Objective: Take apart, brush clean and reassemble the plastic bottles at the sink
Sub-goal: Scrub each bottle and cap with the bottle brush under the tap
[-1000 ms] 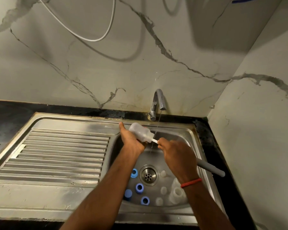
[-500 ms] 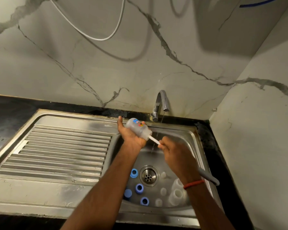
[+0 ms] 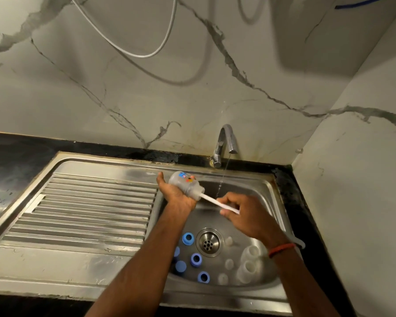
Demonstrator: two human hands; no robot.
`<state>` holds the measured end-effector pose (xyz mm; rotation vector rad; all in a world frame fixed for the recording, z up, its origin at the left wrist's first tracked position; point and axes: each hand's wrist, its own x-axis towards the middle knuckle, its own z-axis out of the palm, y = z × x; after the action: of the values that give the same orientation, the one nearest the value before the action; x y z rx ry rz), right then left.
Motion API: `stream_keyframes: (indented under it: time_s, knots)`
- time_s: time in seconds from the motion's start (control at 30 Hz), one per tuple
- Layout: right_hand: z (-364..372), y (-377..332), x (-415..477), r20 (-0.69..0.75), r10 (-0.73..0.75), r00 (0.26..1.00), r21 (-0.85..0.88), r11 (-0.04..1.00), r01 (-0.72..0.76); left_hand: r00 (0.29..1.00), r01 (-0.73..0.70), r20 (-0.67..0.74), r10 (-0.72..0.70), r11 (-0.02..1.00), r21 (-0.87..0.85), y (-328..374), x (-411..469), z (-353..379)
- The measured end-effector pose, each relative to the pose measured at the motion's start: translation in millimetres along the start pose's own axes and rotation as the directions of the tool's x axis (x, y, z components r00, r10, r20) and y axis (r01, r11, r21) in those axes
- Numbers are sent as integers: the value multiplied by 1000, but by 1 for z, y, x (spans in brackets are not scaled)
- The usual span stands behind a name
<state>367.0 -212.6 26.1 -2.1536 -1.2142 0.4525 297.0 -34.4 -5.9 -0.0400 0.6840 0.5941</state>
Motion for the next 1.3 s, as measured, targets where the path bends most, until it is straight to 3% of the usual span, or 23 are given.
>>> stream_keyframes:
  time_s: [0.07,0.2,0.3,0.37,0.53,0.7,0.83,0.9,0.97,1.03,1.13,1.23,1.3]
  knots:
    - [-5,5,2,24,-59,998,-20,998,59,1000,-7,-16,7,1000,-17,4,1,0]
    - [-5,21,7,-103,-83,991,-301,952,48,995,-42,-90,34,996,-79,13,0,-1]
    - [-7,23,-2,-227,-153,962,-623,782,-23,994,-62,-98,52,992,-105,15,-3,2]
    - [-4,12,-9,-272,-155,950,-678,731,-75,995,-70,-75,62,993,-100,16,-1,5]
    - [1,-1,-12,-46,-101,994,-509,859,64,993,-99,-72,94,992,-73,23,4,6]
    - [-8,4,-3,-156,-50,986,-501,865,-36,998,-58,-33,58,998,17,15,-1,15]
    - [-2,-1,-13,32,-21,999,-357,933,31,997,-63,-53,61,998,-27,23,1,15]
    - [-16,-1,-15,0,-39,999,-303,952,38,998,-63,-33,63,998,-8,26,-2,14]
    - [-23,-2,-10,-143,-60,988,-316,949,11,998,-66,-15,66,998,10,24,-5,19]
    - [-9,-6,-6,-167,-12,986,-374,926,-52,997,-70,-17,71,996,53,21,-5,23]
    - [19,-14,-9,-89,68,994,-409,907,-98,996,-79,-41,83,994,82,24,-1,17]
    - [2,-15,-13,49,31,998,-386,923,-10,989,-110,-92,119,989,99,25,-5,5]
    - [-20,-13,-6,26,-3,1000,-426,904,13,991,-97,-89,103,993,73,23,-7,2]
